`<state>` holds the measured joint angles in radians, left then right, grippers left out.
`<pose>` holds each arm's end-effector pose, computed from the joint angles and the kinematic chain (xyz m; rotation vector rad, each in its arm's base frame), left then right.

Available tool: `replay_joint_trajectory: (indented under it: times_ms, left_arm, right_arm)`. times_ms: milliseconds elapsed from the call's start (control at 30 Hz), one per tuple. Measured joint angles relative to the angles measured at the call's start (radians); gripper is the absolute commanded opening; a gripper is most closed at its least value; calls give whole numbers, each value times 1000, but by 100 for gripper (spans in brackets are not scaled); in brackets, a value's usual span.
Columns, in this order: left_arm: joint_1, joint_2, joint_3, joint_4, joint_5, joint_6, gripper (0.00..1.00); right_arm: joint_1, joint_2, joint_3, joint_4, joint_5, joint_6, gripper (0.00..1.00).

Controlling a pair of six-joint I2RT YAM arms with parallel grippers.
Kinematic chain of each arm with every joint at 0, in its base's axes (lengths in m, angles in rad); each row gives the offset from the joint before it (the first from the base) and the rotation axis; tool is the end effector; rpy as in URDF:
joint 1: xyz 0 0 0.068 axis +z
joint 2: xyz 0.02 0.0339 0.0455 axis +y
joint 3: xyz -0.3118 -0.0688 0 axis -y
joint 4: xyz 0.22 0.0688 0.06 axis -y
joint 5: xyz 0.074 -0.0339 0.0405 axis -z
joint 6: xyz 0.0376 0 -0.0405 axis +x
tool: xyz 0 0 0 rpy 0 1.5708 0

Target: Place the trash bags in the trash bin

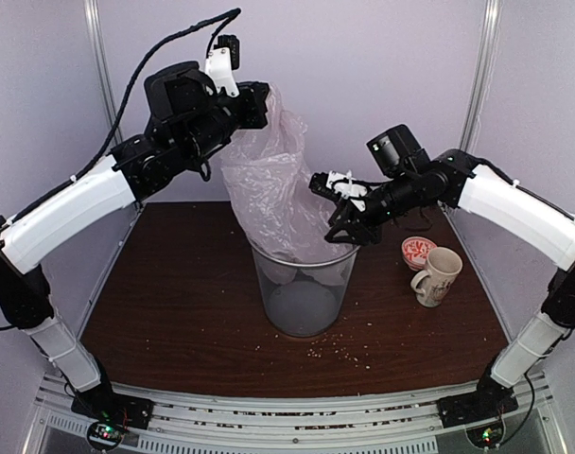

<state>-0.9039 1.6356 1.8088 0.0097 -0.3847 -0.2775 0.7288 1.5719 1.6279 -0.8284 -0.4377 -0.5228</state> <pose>0.2298 -0.2691 0.5415 0.1197 1.4342 -0.7113 0.2236 0.2210 0.4221 -1.5367 1.7544 0.6144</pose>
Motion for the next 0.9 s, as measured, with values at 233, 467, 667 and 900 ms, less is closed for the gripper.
replay_joint_trajectory:
  times_ms: [233,467,667,900]
  left_arm:
    - [0,-29,-53,28,8,-21,0]
    - [0,-63,-169,71,53,-86,0]
    - [0,-76,-267,91,101,-128,0]
    - [0,-112,-375,194,151,-165,0]
  right_arm:
    - [0,-58,-70,25,0,14,42]
    - [-2,-164,-61,-3,-13,-7,48]
    - [-12,-206,-22,-30,-2,26,61]
    - [-13,-211,77,109,51,181,65]
